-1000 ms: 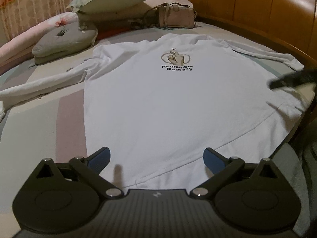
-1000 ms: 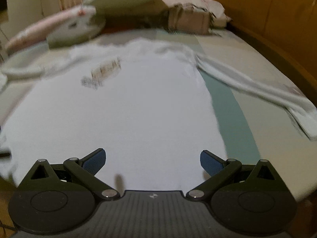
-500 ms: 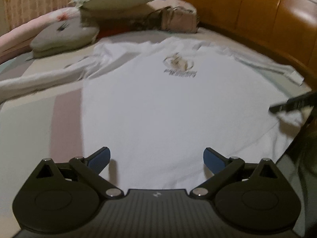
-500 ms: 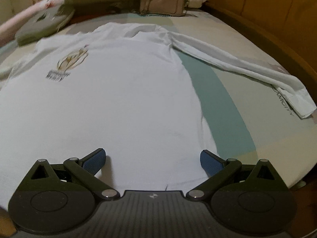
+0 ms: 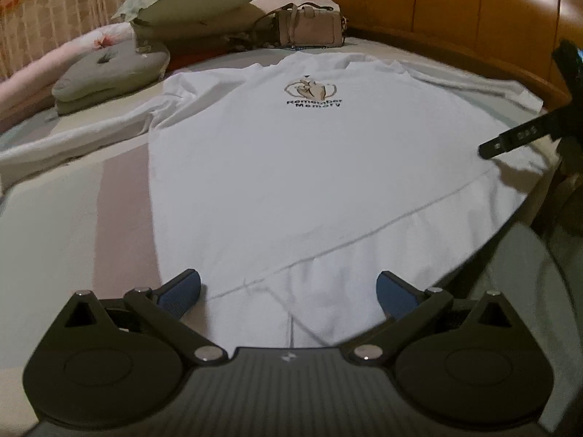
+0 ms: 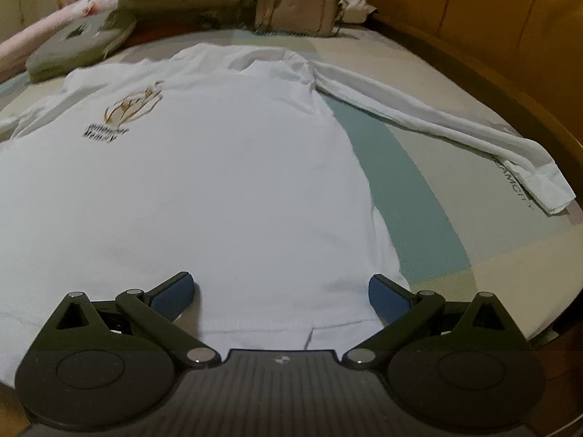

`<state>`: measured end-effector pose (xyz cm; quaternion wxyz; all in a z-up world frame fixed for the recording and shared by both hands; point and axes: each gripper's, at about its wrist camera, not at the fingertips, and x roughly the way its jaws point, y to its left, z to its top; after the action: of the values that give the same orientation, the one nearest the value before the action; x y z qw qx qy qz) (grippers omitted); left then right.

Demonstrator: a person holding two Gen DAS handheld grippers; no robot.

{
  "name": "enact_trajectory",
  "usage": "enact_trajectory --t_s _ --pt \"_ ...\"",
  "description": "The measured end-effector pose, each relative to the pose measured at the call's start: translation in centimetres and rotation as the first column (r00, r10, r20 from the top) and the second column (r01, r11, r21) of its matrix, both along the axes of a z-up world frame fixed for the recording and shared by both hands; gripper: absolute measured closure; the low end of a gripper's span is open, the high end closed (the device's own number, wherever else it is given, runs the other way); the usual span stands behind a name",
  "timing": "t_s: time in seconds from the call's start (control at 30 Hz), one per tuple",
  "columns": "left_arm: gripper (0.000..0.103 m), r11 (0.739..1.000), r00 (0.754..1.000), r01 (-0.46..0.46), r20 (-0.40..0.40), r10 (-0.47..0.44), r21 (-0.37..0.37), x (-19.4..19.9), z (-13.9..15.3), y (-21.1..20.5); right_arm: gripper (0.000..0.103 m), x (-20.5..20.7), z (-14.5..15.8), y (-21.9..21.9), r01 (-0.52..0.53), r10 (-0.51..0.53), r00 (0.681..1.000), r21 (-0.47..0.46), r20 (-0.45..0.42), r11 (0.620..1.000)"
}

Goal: Fold clothes

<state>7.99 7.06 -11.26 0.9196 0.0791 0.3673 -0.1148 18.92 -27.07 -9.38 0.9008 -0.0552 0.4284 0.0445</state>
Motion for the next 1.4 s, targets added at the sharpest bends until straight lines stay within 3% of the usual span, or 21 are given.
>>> enact_trajectory --t_s 0.2,0.37,0.53,0.7,0.77,0.93,1.03,1.17,1.27,1.4 --pt "0.001 0.999 0.999 -0.051 0.018 0.052 -0.011 -1.8 0.4 0.1 0.000 -4.5 0.7 -2.8 -0.010 0.015 0.997 0.058 -0.080 0.998" --pt "0.001 0.998 0.999 -0.020 0.029 0.021 -0.055 -2.0 1.2 -0.6 0.000 -7.7 2.2 -4.1 -0.023 0.024 0.999 0.065 -0.025 0.998" --pt "0.001 1.000 0.998 -0.019 0.056 0.020 -0.016 -1.9 2.0 -1.4 0.000 -5.9 3.0 -2.0 -0.066 0.059 0.997 0.144 0.050 0.987" --pt "0.001 0.994 0.995 -0.097 0.017 0.098 -0.054 -3.0 1.7 0.4 0.000 -3.4 0.1 1.7 -0.104 0.104 0.995 0.079 0.008 0.991" --pt "0.001 0.991 0.993 -0.116 0.008 0.117 -0.067 -3.5 1.6 1.4 0.000 -4.2 -0.3 2.2 -0.120 0.118 0.991 0.027 0.059 0.992" --pt "0.001 0.979 0.988 -0.150 -0.002 0.151 -0.138 -3.6 2.1 3.2 0.000 -5.7 -0.3 1.2 -0.140 0.138 0.988 0.036 0.063 0.989" --pt "0.001 0.975 0.990 -0.123 0.041 0.133 -0.183 -3.0 3.2 2.7 0.000 -6.2 0.4 0.9 -0.106 0.104 0.994 0.046 0.038 0.993" --pt "0.001 0.969 0.995 -0.072 0.054 0.087 -0.236 -0.6 4.7 0.8 0.000 -5.6 1.9 0.6 -0.123 0.117 0.990 0.070 0.082 0.990" --pt "0.001 0.963 0.997 -0.074 0.008 0.079 -0.260 3.6 5.4 -1.4 0.000 -3.4 2.8 0.7 -0.156 0.146 0.982 0.073 0.122 0.985" --pt "0.001 0.971 0.999 -0.046 -0.014 0.044 -0.235 11.4 6.2 -4.8 0.000 1.0 3.4 1.2 -0.217 0.208 0.968 0.055 0.137 0.975"
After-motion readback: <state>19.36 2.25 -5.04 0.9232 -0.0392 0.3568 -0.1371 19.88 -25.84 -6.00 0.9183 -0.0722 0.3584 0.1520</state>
